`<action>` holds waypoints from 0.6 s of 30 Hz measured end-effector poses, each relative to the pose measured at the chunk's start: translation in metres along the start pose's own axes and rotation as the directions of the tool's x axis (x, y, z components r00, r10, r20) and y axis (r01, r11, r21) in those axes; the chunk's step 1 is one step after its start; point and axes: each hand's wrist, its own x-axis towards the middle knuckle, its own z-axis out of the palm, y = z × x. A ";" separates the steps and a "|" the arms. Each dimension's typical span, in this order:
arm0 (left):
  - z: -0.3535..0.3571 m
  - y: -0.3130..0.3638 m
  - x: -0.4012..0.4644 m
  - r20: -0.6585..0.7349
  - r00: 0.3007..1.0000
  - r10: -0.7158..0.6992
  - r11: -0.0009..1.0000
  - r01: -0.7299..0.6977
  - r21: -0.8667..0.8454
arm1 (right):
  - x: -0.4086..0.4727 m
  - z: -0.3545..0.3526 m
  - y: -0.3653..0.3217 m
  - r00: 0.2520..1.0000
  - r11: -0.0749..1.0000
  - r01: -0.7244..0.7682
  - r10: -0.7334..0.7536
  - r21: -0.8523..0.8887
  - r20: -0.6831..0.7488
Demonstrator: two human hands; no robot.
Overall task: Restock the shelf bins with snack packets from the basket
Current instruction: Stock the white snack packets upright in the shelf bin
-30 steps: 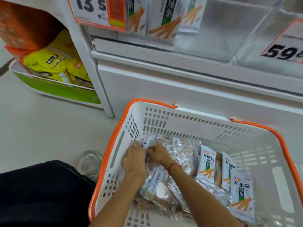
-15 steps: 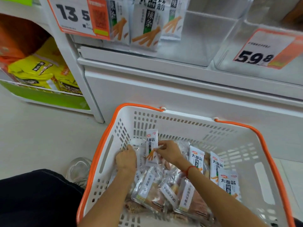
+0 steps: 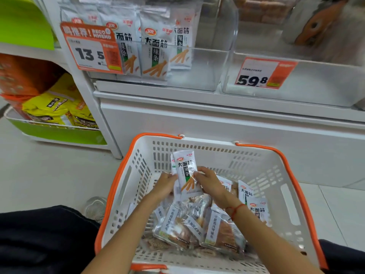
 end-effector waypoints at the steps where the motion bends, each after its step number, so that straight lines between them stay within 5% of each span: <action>1: 0.003 -0.001 0.000 0.032 0.999 -0.022 0.995 0.025 -0.100 | -0.004 -0.001 -0.001 1.000 1.000 0.018 -0.018 0.000 -0.004; 7: 0.010 -0.007 -0.008 0.162 0.983 -0.089 0.787 0.169 -0.593 | -0.013 -0.008 -0.003 0.997 0.999 0.012 -0.016 -0.053 -0.077; 14: 0.004 -0.013 -0.015 0.321 0.947 -0.030 0.675 0.255 -0.692 | -0.013 -0.005 -0.002 0.996 0.989 -0.086 0.087 0.124 -0.001; 18: -0.003 -0.020 -0.007 0.143 0.987 -0.073 0.755 0.149 -0.638 | -0.013 -0.008 -0.003 0.996 0.998 -0.015 0.020 0.059 -0.092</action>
